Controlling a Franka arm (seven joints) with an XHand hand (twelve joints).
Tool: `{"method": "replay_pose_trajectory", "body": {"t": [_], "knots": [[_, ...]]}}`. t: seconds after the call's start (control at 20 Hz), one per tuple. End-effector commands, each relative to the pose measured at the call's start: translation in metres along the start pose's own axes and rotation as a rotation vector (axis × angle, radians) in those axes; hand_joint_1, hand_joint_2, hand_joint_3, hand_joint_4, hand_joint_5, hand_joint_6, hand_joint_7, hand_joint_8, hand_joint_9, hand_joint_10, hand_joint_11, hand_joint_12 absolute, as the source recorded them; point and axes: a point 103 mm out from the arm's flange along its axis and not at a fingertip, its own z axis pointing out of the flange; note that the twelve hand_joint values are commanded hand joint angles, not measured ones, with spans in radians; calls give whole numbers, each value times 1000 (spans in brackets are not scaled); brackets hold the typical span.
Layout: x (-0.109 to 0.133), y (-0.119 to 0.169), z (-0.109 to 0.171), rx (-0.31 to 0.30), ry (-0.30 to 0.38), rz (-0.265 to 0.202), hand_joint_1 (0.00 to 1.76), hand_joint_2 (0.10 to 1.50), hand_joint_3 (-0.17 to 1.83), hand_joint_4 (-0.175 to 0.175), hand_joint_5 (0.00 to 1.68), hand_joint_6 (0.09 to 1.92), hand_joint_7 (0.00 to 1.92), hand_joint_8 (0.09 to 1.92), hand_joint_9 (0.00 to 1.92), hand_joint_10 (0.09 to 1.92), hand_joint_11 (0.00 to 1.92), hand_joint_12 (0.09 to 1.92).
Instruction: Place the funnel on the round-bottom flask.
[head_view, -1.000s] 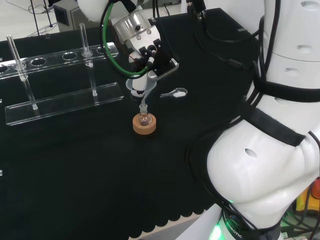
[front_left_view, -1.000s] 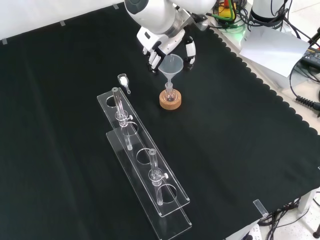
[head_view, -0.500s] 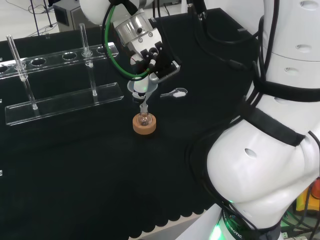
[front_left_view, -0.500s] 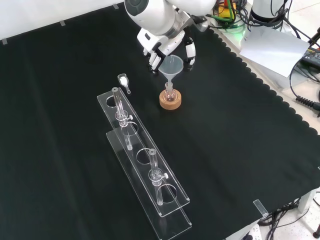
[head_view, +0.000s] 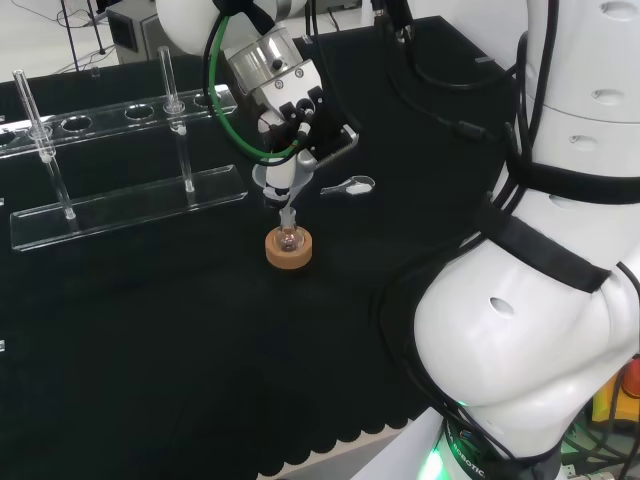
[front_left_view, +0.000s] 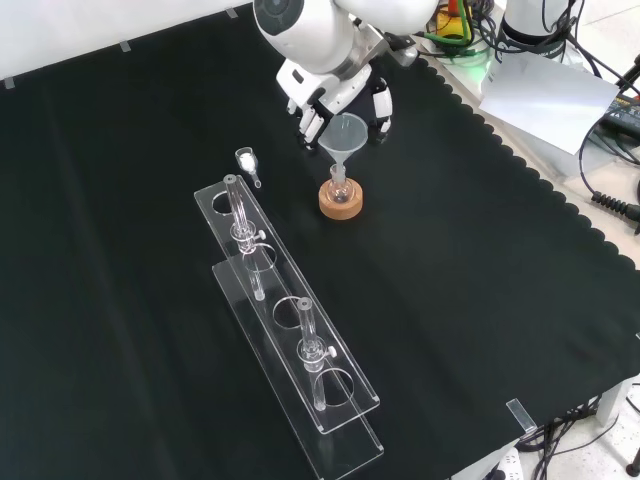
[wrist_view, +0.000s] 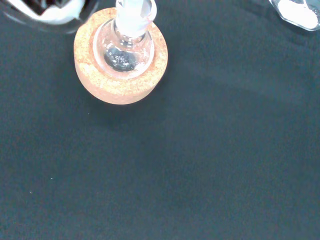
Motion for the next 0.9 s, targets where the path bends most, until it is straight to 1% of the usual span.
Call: {"method": "replay_pose_trajectory", "body": {"t": [0.05,0.3,0.45,0.55,0.65,0.8,0.9], "knots": [[-2,0,0,9,3,3,851,811,698,-48,685,927,668,787,1002,631,564,1261],[-1,0,0,21,12,-1,840,802,697,-48,670,927,652,788,988,633,555,1261],[0,-1,2,37,7,-5,817,744,714,-63,571,924,569,812,875,669,511,1287],[0,-1,2,39,1,-1,796,705,714,-80,418,795,449,822,717,696,445,1313],[0,-3,2,35,-7,5,777,675,699,-89,317,597,316,815,553,725,354,1348],[-1,-5,2,40,-11,11,759,642,657,-98,248,293,122,777,340,761,204,1396],[-1,-6,2,47,-9,12,751,632,627,-100,232,164,38,754,238,786,118,1425]]}}
